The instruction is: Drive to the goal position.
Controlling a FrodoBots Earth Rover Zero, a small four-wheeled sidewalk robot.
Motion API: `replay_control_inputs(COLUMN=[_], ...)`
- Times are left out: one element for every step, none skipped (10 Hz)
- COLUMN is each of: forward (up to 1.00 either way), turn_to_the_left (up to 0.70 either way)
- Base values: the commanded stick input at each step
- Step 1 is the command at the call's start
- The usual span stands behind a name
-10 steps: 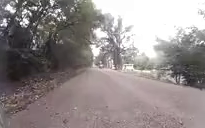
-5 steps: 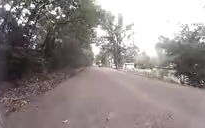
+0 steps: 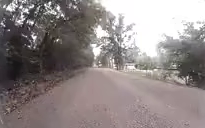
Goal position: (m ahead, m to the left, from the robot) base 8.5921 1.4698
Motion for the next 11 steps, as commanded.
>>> replay_control_inputs(forward=[0.7,0.7,0.7,0.7,0.7,0.7,0.7,0.7,0.7,0.7,0.7], turn_to_the_left=[0.0,0.0,0.0,0.0,0.0,0.0,0.0,0.0,0.0,0.0,0.0])
